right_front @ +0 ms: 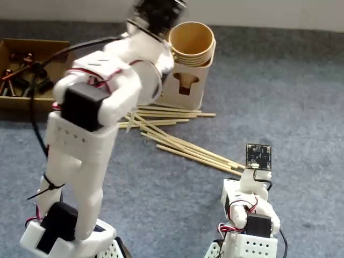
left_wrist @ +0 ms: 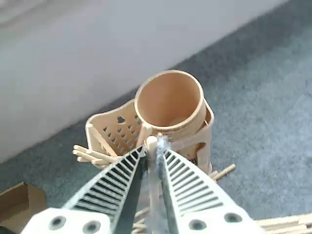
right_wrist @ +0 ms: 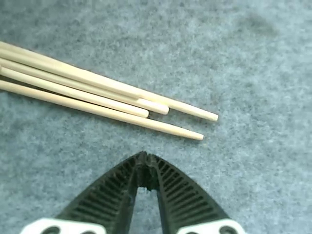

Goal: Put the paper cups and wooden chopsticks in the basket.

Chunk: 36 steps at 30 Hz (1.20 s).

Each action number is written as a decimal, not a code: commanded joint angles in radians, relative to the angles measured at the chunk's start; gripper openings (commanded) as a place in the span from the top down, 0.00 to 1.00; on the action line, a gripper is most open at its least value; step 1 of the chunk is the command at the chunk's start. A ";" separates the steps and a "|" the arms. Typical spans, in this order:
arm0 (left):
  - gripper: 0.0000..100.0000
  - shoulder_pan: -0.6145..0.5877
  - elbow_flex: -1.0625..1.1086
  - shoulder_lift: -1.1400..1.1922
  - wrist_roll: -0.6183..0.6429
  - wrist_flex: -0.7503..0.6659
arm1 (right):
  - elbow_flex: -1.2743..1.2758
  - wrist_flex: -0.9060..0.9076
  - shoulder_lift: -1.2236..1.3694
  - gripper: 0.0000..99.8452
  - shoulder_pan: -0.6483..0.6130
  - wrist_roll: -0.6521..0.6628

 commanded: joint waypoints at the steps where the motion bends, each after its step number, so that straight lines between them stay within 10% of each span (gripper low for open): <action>1: 0.99 -0.087 -0.088 -0.033 0.087 -0.094 | 0.127 -0.028 -0.005 0.99 0.010 -0.002; 36: 0.99 -0.197 0.064 0.117 0.262 -0.675 | 0.127 -0.028 -0.005 0.99 0.012 -0.002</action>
